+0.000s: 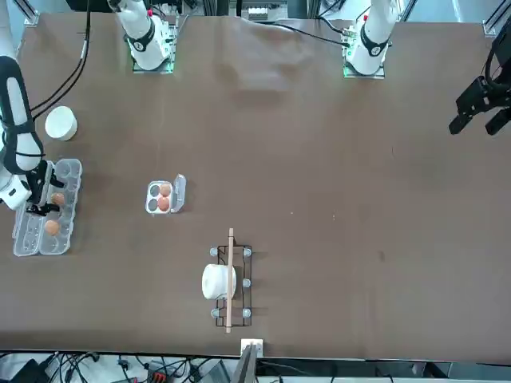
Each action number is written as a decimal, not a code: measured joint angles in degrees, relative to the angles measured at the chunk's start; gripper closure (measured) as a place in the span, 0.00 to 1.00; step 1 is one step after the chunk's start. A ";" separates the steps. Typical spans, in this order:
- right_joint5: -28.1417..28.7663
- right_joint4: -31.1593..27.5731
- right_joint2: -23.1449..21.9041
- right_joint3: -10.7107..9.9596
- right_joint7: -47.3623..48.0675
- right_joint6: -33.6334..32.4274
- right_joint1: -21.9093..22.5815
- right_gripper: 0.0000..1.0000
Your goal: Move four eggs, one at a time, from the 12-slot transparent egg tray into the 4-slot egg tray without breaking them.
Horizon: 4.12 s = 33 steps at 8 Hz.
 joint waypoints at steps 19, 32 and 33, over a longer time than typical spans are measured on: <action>0.16 -0.24 -17.79 1.47 46.32 -24.94 14.15 0.42; -6.91 -13.33 -15.89 1.60 76.37 -4.96 36.08 0.42; -7.36 -13.82 -15.91 1.60 76.37 -4.18 36.50 0.42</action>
